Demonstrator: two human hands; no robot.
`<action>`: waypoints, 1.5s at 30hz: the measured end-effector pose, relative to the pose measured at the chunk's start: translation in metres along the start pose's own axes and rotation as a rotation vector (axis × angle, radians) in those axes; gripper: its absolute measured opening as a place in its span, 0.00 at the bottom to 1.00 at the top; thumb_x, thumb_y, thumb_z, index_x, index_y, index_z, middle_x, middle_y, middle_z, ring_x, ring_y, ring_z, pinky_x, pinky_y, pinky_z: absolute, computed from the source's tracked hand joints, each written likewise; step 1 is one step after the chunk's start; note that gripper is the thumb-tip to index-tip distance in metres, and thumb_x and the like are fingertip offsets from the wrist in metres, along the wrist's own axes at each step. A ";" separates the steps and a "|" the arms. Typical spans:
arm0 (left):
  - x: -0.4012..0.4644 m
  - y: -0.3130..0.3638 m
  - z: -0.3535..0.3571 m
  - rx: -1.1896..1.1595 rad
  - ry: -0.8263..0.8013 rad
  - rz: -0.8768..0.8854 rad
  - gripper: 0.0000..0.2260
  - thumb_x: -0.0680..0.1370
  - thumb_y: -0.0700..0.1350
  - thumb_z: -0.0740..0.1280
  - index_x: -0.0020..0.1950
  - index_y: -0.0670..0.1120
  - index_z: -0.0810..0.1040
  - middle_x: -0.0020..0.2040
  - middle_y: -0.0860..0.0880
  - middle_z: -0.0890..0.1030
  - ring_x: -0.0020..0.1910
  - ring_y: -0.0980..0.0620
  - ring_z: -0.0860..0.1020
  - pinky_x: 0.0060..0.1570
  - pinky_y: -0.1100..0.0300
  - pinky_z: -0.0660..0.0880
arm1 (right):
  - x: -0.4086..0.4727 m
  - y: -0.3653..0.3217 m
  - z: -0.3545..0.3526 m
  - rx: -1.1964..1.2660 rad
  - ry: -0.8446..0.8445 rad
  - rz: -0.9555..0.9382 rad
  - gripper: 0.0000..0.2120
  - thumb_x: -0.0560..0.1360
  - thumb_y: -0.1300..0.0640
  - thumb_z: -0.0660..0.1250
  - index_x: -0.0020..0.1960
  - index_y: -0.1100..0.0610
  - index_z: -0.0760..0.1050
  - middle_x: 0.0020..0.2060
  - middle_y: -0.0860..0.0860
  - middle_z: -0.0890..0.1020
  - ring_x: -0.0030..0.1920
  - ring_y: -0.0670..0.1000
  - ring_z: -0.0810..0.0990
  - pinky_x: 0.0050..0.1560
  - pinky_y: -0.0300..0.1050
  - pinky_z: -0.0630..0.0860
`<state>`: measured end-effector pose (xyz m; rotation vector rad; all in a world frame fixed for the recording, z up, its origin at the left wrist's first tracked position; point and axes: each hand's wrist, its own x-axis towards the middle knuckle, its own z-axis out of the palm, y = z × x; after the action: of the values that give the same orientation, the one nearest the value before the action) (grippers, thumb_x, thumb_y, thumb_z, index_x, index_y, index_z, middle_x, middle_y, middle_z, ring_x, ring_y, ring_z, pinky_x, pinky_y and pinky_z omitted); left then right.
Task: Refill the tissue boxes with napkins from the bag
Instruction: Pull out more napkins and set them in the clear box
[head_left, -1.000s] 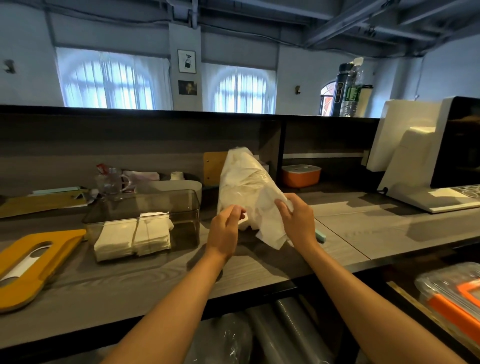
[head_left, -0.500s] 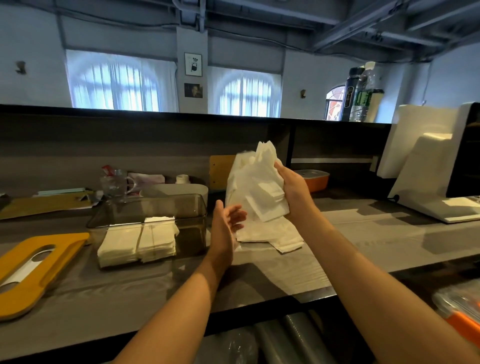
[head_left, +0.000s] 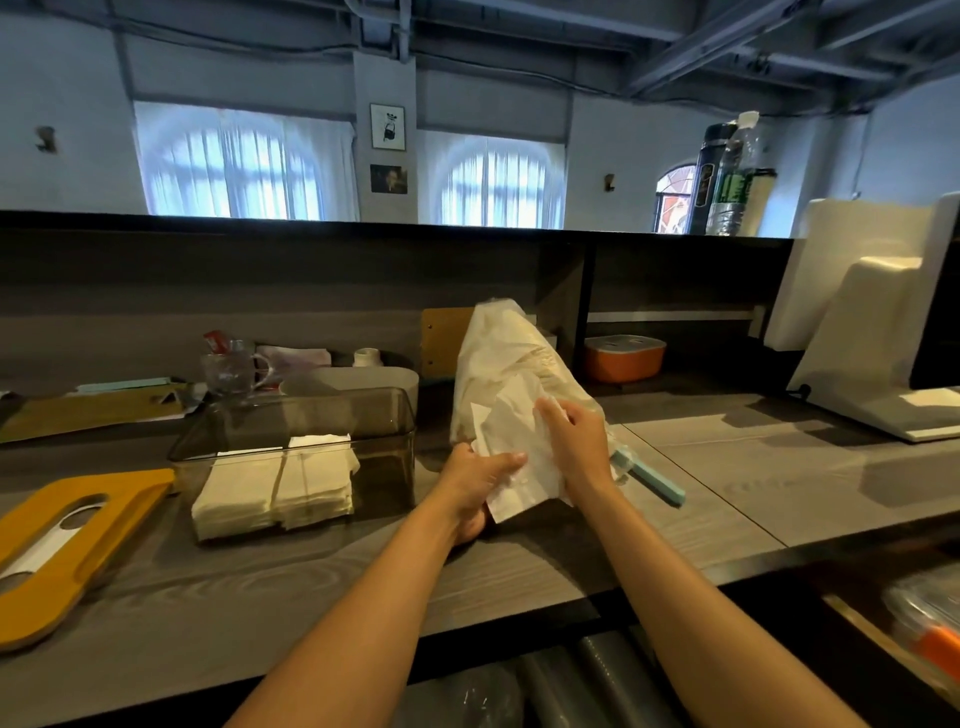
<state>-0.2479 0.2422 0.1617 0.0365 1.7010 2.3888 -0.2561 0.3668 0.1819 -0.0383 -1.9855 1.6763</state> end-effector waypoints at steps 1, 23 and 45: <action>0.001 0.000 0.000 0.009 0.017 0.008 0.18 0.74 0.32 0.72 0.64 0.38 0.76 0.54 0.37 0.83 0.52 0.39 0.83 0.54 0.41 0.80 | 0.000 -0.002 -0.001 -0.007 -0.007 0.006 0.16 0.79 0.55 0.64 0.33 0.56 0.73 0.27 0.51 0.70 0.28 0.45 0.66 0.33 0.43 0.64; -0.014 0.010 -0.009 -0.013 0.055 -0.029 0.11 0.80 0.32 0.63 0.61 0.41 0.74 0.55 0.40 0.80 0.52 0.41 0.79 0.54 0.43 0.77 | -0.006 -0.010 -0.031 0.387 0.084 0.069 0.05 0.79 0.58 0.66 0.54 0.50 0.75 0.48 0.49 0.79 0.54 0.52 0.79 0.49 0.46 0.79; -0.008 0.002 -0.008 -0.007 0.008 0.022 0.21 0.78 0.44 0.71 0.69 0.41 0.72 0.57 0.40 0.83 0.51 0.44 0.83 0.43 0.52 0.80 | -0.003 0.009 -0.019 -0.035 -0.330 0.005 0.05 0.77 0.60 0.67 0.51 0.57 0.80 0.44 0.57 0.82 0.44 0.56 0.80 0.38 0.44 0.76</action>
<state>-0.2414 0.2326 0.1622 0.0442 1.7043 2.4141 -0.2484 0.3846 0.1744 0.2354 -2.2533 1.7407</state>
